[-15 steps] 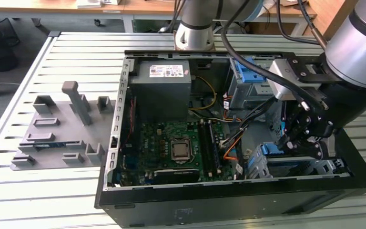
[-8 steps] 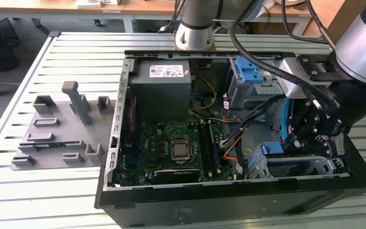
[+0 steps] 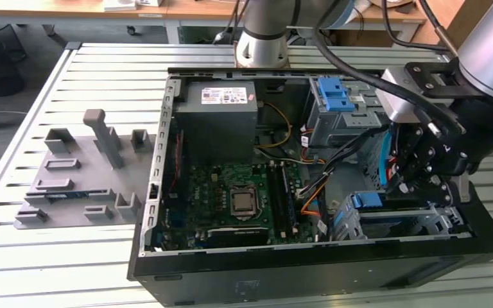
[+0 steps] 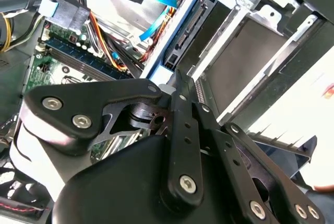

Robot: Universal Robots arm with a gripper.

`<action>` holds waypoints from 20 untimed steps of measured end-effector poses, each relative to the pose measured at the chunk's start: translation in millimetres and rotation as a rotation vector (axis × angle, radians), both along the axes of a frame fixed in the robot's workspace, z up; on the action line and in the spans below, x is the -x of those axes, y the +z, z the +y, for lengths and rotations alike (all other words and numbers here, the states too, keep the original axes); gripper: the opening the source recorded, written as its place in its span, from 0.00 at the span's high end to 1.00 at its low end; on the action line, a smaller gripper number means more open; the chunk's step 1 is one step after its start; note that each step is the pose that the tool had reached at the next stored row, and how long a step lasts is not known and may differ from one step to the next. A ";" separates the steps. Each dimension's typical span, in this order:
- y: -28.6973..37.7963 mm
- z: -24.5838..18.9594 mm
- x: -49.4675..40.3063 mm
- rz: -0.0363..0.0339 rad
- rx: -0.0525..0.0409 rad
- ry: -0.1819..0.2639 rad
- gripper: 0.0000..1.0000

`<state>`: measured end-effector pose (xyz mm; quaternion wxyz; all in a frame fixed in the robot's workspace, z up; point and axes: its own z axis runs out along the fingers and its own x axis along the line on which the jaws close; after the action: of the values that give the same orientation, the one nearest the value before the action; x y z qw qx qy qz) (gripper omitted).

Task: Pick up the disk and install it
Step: 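Insert the first disk wire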

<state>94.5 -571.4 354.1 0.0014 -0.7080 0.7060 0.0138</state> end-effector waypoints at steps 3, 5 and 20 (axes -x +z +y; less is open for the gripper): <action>2.7 0.0 -0.2 0.0000 -0.0001 0.000 0.89; 2.9 0.7 -1.0 0.0000 -0.0004 0.000 0.89; 3.0 15.6 -28.6 0.0000 0.0006 0.000 0.89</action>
<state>123.1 -555.8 357.1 0.0012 -0.7080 0.7060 0.0136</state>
